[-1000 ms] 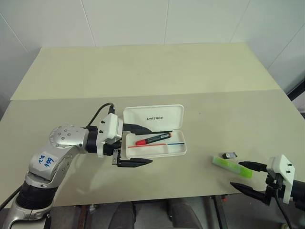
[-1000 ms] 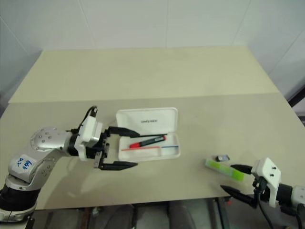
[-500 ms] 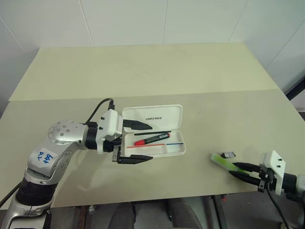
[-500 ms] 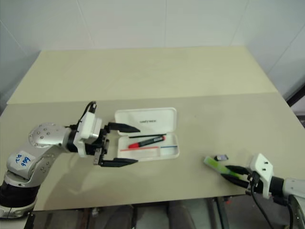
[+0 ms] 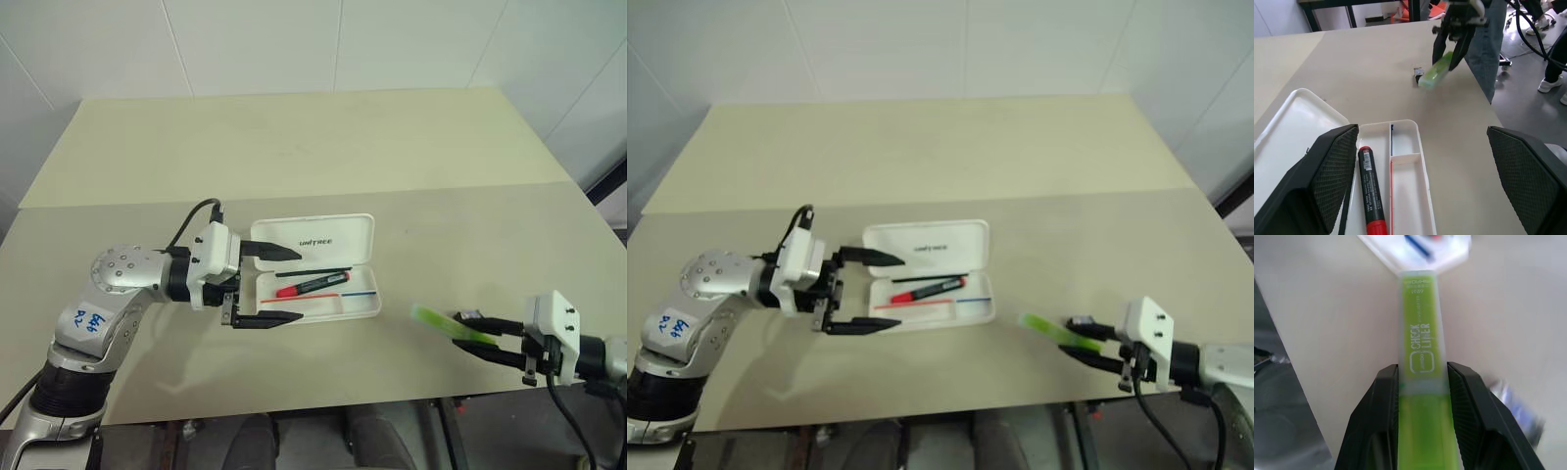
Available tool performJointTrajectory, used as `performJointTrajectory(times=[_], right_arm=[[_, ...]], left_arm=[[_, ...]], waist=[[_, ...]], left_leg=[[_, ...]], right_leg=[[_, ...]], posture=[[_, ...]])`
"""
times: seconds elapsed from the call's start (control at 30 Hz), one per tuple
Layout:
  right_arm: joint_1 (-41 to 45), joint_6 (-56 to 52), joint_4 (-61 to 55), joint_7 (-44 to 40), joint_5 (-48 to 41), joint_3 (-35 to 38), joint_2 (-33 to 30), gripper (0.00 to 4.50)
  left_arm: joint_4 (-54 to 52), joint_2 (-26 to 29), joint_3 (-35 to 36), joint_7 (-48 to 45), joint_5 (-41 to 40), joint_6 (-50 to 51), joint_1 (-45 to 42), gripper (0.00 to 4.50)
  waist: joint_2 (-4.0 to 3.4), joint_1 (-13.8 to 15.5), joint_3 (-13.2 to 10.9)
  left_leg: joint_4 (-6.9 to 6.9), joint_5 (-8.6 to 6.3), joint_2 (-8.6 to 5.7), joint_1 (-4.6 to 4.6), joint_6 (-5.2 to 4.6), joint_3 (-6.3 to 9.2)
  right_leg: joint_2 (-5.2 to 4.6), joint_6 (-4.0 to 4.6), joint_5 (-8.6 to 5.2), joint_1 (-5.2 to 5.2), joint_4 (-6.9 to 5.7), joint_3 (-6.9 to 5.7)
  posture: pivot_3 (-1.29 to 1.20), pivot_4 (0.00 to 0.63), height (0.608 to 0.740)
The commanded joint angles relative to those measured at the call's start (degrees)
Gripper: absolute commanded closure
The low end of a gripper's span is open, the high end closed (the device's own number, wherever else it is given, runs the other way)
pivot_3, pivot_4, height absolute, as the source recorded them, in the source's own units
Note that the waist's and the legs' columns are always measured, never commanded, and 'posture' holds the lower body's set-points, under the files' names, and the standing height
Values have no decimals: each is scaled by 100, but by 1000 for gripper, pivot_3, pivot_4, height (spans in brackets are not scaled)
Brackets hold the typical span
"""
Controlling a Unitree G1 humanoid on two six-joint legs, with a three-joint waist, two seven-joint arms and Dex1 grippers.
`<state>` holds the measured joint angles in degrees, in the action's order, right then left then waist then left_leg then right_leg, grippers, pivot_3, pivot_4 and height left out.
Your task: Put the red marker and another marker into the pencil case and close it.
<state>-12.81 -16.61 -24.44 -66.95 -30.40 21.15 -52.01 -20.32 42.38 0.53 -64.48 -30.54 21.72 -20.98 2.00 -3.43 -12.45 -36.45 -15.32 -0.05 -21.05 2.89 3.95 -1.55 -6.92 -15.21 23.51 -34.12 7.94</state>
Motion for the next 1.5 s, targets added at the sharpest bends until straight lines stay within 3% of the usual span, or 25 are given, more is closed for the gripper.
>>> performJointTrajectory(times=[0.03,0.17,0.33,0.47,0.63,1.13,1.5], right_arm=[[491,-381,-629,98,-442,-85,-220,3419],[1458,-593,-537,70,-425,-812,-236,3419],[2839,-448,213,-140,41,-2050,198,3419],[3508,-238,706,-221,505,-2890,732,3419],[3955,-65,1121,-220,916,-3509,1348,3419],[4758,266,2301,-130,1882,-4294,2476,3419],[4836,290,2420,-218,2037,-4471,2801,3419]], left_arm=[[-16,175,311,4,64,-203,215,0],[48,320,411,-26,171,-370,405,0],[113,429,598,24,245,-507,646,0],[104,474,755,32,284,-616,891,0],[135,520,877,55,357,-738,1113,0],[282,660,1109,103,435,-936,1406,0],[229,667,1079,186,430,-881,1316,0]], waist=[[0,-7,0],[5,9,-2],[5,8,-3],[4,1,-3],[4,4,-4],[3,-15,-4],[3,-41,-4]], left_leg=[[1,0,1,1,0,-3],[-3,0,1,-4,0,-3],[1,-3,2,-12,-1,-6],[9,-7,6,-13,-5,-6],[14,-19,12,-17,2,-4],[15,-21,16,-14,5,3],[15,-22,17,-12,5,8]], right_leg=[[0,1,0,2,-1,3],[-1,-1,2,2,7,4],[-4,-1,3,10,12,3],[-4,-3,2,18,9,-1],[-4,-74,40,42,-29,-16],[-8,-59,32,50,-53,-33],[-6,-50,27,56,-75,-38]], posture=[[0,150,740],[0,150,740],[0,150,740],[0,150,740],[0,150,740],[0,150,740],[0,150,740]])
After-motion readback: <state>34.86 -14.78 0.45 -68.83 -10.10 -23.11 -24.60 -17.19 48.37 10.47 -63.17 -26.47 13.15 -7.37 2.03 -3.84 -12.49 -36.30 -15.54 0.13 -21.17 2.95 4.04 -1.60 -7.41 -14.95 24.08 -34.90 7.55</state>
